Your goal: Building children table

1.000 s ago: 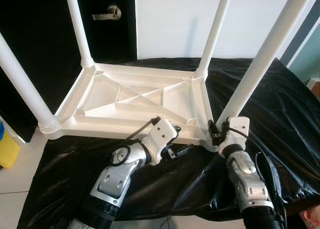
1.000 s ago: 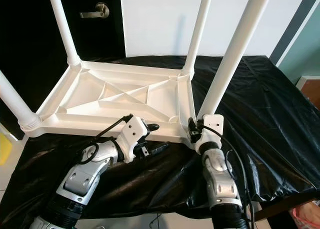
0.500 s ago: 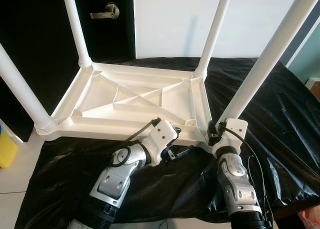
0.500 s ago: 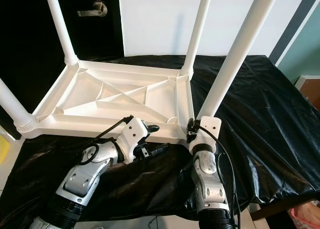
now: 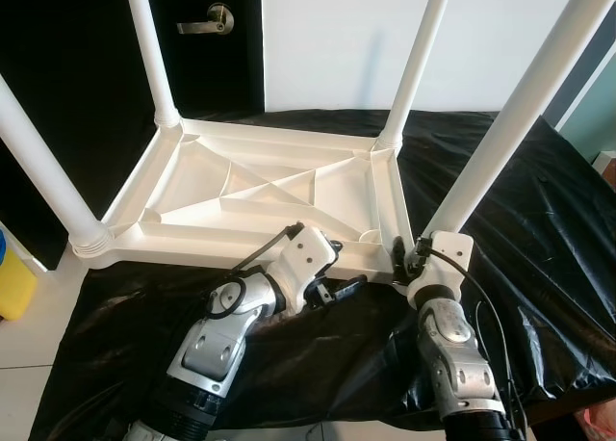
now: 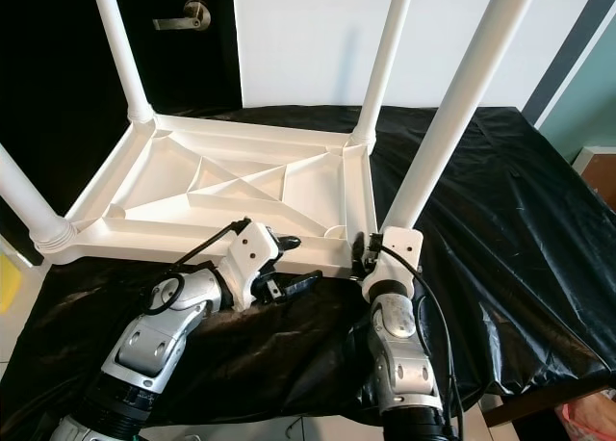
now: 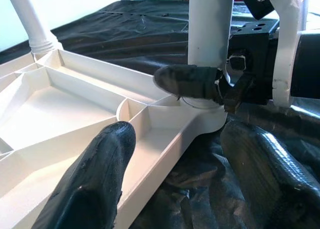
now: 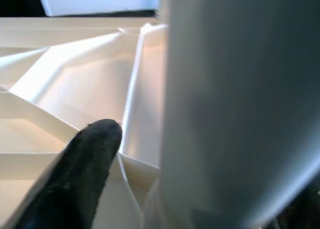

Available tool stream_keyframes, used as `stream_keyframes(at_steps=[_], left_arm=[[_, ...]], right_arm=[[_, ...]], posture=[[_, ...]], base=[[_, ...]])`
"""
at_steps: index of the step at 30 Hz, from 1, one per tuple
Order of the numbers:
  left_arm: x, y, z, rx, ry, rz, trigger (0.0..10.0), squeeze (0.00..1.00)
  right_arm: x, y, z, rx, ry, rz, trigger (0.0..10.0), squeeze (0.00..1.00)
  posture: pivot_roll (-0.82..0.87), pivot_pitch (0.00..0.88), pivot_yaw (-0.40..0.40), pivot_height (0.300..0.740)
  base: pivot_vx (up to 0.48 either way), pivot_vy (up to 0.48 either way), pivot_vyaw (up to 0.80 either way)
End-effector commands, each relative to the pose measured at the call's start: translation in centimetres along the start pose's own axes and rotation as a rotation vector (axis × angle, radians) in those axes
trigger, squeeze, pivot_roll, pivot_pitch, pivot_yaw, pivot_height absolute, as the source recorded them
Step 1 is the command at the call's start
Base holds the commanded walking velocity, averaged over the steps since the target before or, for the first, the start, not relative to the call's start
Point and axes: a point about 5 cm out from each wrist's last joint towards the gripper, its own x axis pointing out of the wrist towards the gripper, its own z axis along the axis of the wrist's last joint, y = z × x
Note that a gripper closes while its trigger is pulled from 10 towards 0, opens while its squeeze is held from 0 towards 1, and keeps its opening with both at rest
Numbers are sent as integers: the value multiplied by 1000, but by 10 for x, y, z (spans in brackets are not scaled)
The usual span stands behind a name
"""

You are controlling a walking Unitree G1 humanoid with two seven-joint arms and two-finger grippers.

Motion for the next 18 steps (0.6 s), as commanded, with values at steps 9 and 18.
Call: stream_keyframes(at_steps=[9, 18], left_arm=[[4, -1, -1, -12, 8, 42, 10000, 0], [5, -2, -2, -8, 14, 21, 10000, 0]], right_arm=[[7, -39, 12, -88, -21, 217, 10000, 1000], [12, -38, 11, -163, 21, 473, 10000, 0]], posture=[[24, 16, -60, 740], [9, 3, -45, 740]], base=[[0, 0, 0], [0, 0, 0]])
